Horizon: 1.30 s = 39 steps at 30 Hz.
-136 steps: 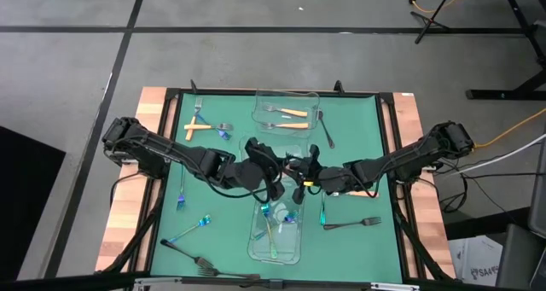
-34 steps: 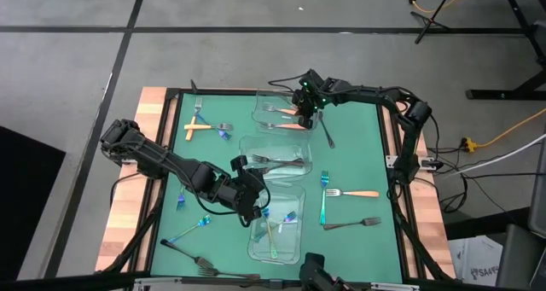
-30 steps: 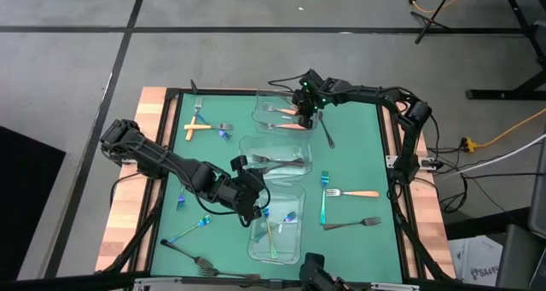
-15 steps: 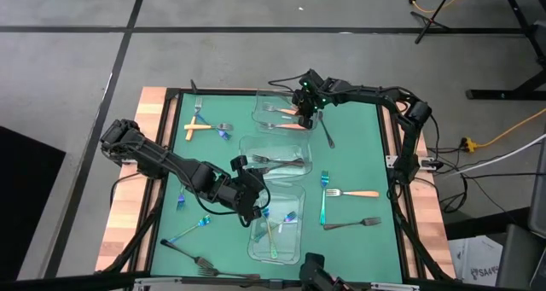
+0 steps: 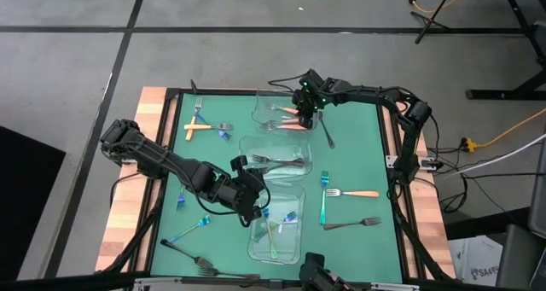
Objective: Sort silverware by color (type)
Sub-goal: Put the black fork into the middle transparent bin
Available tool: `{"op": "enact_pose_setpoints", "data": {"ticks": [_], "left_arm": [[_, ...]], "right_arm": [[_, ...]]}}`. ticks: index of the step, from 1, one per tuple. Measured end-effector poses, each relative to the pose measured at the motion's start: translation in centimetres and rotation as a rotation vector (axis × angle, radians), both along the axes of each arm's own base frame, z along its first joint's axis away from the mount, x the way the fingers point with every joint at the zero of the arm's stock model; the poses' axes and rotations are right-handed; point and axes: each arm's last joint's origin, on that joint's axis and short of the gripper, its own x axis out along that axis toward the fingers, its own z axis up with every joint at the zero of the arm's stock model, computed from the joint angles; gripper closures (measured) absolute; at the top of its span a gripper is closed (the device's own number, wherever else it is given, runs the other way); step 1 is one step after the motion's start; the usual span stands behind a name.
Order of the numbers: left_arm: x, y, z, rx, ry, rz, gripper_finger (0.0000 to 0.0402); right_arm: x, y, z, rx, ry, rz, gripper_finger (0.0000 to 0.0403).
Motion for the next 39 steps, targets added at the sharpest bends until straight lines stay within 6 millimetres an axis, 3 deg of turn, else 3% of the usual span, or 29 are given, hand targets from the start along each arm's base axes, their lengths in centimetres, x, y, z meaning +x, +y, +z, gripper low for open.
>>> {"op": "enact_pose_setpoints", "data": {"ticks": [12, 23, 32, 39], "left_arm": [[0.0, 0.0, 0.0, -0.001, 0.000, 0.001, 0.0368], [0.4, 1.1, 0.0, -0.045, -0.018, 0.084, 0.0368], [-0.6, 4.6, 0.7, -0.017, 0.073, 0.174, 0.0368], [-3.2, 8.0, 2.3, 0.021, 0.168, 0.247, 0.0368]], "right_arm": [[-0.1, 0.0, 0.5, -0.005, 0.029, -0.013, 0.0287], [1.2, -0.1, 6.8, -0.022, 0.047, -0.008, 0.0287], [2.7, 3.5, 10.5, 0.027, 0.119, 0.087, 0.0288], [2.1, 6.7, 14.3, 0.008, 0.110, 0.102, 0.0288]]}}
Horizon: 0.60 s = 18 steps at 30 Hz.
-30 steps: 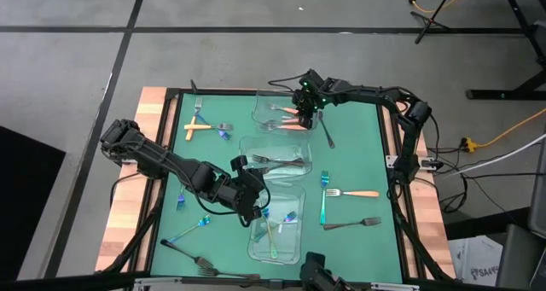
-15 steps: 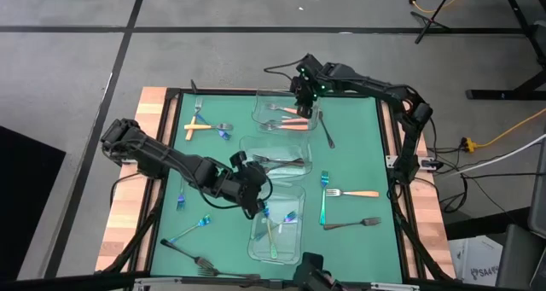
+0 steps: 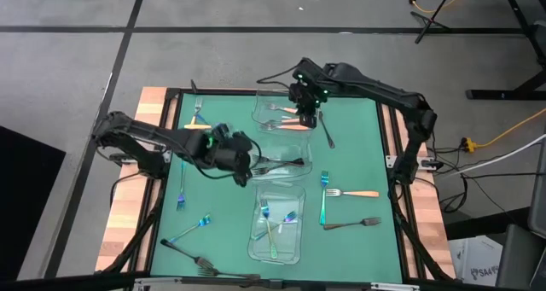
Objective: Sort silverware by color (type)
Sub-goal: Put the black fork into the middle transparent bin
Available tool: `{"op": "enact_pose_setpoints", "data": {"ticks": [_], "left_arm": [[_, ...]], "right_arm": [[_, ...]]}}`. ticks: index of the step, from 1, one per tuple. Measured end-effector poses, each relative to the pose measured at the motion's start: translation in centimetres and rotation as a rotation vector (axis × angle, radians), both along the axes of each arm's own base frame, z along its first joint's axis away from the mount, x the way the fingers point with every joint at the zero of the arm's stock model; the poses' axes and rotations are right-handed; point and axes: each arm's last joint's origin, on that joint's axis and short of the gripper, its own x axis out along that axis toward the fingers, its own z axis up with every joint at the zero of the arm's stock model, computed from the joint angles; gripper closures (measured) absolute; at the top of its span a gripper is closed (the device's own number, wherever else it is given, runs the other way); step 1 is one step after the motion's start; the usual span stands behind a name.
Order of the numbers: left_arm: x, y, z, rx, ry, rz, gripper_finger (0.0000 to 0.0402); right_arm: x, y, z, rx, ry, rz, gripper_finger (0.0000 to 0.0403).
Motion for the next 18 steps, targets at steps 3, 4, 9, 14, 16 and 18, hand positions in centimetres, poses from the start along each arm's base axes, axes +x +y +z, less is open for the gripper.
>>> {"op": "enact_pose_setpoints", "data": {"ticks": [3, 4, 9, 14, 16, 18], "left_arm": [[-0.8, 1.3, 0.5, 0.025, 0.051, -0.010, 0.0368], [-1.1, 1.8, 0.8, 0.022, 0.058, -0.017, 0.0368], [-1.5, 4.0, 1.0, 0.002, 0.118, -0.049, 0.0368], [-1.6, 5.4, 1.1, 0.011, 0.150, -0.061, 0.0368], [-1.6, 5.7, 1.1, 0.012, 0.153, -0.058, 0.0368], [-1.6, 5.9, 1.1, 0.012, 0.153, -0.051, 0.0368]], "right_arm": [[-0.6, 1.5, 1.7, -0.039, -0.027, -0.028, 0.0288], [-0.9, 1.8, 2.2, -0.049, -0.033, -0.043, 0.0288], [-2.8, 4.7, 4.3, -0.073, 0.007, -0.078, 0.0288], [-5.7, 6.8, 6.5, -0.092, 0.035, -0.130, 0.0288], [-7.0, 7.2, 7.3, -0.111, 0.034, -0.169, 0.0288], [-8.2, 7.5, 8.0, -0.134, 0.007, -0.204, 0.0288]]}}
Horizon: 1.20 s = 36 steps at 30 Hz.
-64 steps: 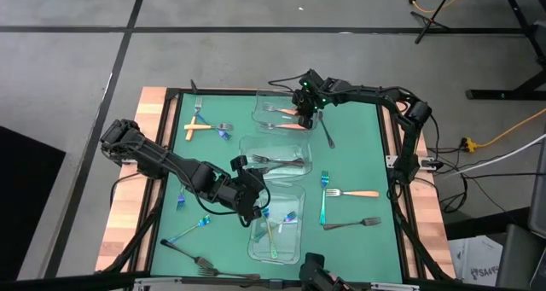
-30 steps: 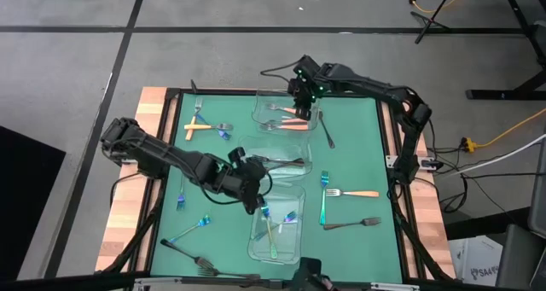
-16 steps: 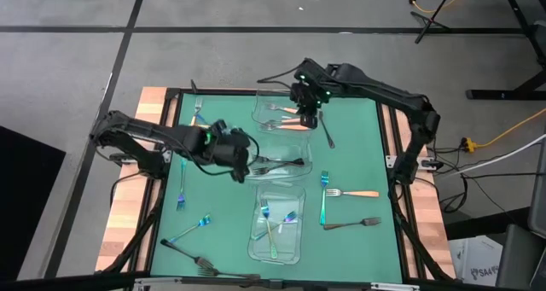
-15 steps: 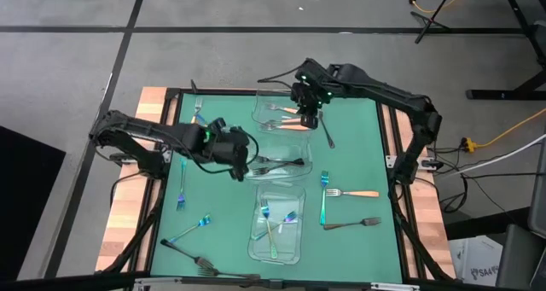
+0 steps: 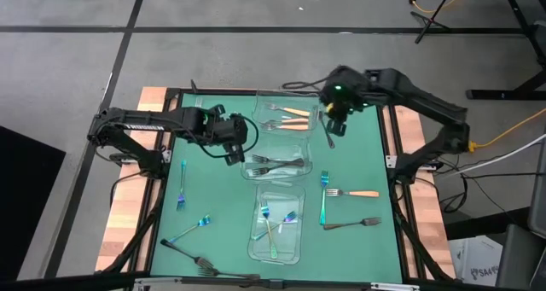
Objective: Sort silverware by color (type)
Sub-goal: Put the black fork into the middle transparent bin
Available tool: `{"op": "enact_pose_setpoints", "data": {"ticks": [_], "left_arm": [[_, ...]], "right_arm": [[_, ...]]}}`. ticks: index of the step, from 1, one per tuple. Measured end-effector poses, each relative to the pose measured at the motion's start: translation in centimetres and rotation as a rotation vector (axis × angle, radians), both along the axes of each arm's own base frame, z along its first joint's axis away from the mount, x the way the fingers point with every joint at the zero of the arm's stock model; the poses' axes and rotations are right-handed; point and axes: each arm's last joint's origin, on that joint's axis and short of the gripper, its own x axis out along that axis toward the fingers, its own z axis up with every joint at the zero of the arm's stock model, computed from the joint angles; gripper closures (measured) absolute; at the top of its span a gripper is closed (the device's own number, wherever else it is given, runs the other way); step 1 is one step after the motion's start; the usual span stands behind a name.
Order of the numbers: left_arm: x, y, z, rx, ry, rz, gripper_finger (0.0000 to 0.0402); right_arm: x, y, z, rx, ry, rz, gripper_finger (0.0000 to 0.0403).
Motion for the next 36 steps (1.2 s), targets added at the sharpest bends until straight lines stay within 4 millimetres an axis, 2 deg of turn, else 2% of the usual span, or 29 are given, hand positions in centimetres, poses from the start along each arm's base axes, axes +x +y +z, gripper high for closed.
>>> {"op": "enact_pose_setpoints", "data": {"ticks": [3, 7, 11, 16, 24, 29, 36], "left_arm": [[0.0, 0.1, 0.0, 0.000, -0.002, 0.003, 0.0368], [0.1, 0.0, 0.0, -0.004, -0.011, 0.005, 0.0368], [0.3, 0.0, 0.1, -0.005, -0.038, 0.005, 0.0368], [0.6, 0.0, 0.2, -0.003, -0.061, 0.001, 0.0368], [0.6, 0.0, 0.2, -0.020, -0.063, -0.006, 0.0368], [0.6, 0.0, 0.2, -0.023, -0.063, -0.009, 0.0368], [0.6, 0.0, 0.2, -0.024, -0.063, -0.009, 0.0368]], "right_arm": [[-2.1, 0.5, 0.0, -0.034, -0.022, -0.061, 0.0288], [-4.9, 0.7, -1.7, -0.080, -0.055, -0.156, 0.0288], [-6.7, -0.2, -4.3, -0.088, -0.137, -0.258, 0.0288], [-7.8, -2.6, -8.7, -0.041, -0.179, -0.387, 0.0288], [-7.5, -5.3, -16.6, 0.055, -0.229, -0.458, 0.0288], [-6.4, -6.3, -19.7, 0.055, -0.232, -0.462, 0.0288], [-4.5, -7.7, -22.8, 0.089, -0.204, -0.486, 0.0288]]}}
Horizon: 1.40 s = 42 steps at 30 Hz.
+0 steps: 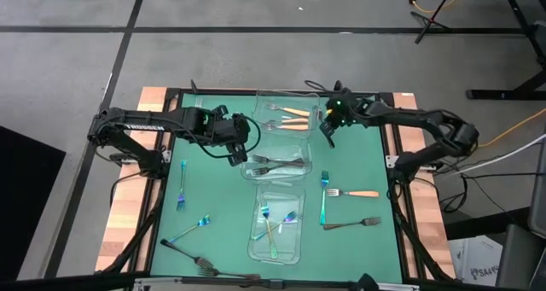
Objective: Sort silverware by color (type)
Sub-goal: Put the black fork into the middle transparent bin
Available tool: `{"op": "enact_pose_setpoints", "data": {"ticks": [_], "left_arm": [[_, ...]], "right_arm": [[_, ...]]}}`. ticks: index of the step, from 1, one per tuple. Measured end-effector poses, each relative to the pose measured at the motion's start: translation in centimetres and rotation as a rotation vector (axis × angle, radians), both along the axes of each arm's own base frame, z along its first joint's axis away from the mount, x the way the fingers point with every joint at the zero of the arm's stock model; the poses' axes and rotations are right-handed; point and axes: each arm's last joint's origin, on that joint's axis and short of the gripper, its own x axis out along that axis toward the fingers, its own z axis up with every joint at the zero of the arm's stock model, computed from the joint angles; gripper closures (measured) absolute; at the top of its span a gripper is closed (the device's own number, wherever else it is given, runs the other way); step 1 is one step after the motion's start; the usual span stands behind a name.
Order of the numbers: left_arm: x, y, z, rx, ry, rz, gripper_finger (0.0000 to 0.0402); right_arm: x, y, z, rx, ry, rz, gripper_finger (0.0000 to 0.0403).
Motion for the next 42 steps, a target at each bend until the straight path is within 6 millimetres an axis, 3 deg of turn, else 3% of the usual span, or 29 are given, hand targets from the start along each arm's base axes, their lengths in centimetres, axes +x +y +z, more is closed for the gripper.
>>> {"op": "enact_pose_setpoints", "data": {"ticks": [11, 31, 42], "left_arm": [[0.0, -0.2, 0.0, -0.007, 0.000, -0.007, 0.0368], [0.0, -0.3, 0.0, -0.023, -0.002, -0.011, 0.0368], [0.0, -0.3, 0.0, -0.023, -0.002, -0.011, 0.0368]], "right_arm": [[1.1, -1.0, -3.3, 0.029, 0.058, -0.032, 0.0288], [1.8, -1.5, -5.4, 0.044, 0.080, -0.036, 0.0289], [1.8, -1.5, -5.5, 0.052, 0.081, -0.032, 0.0374]]}}
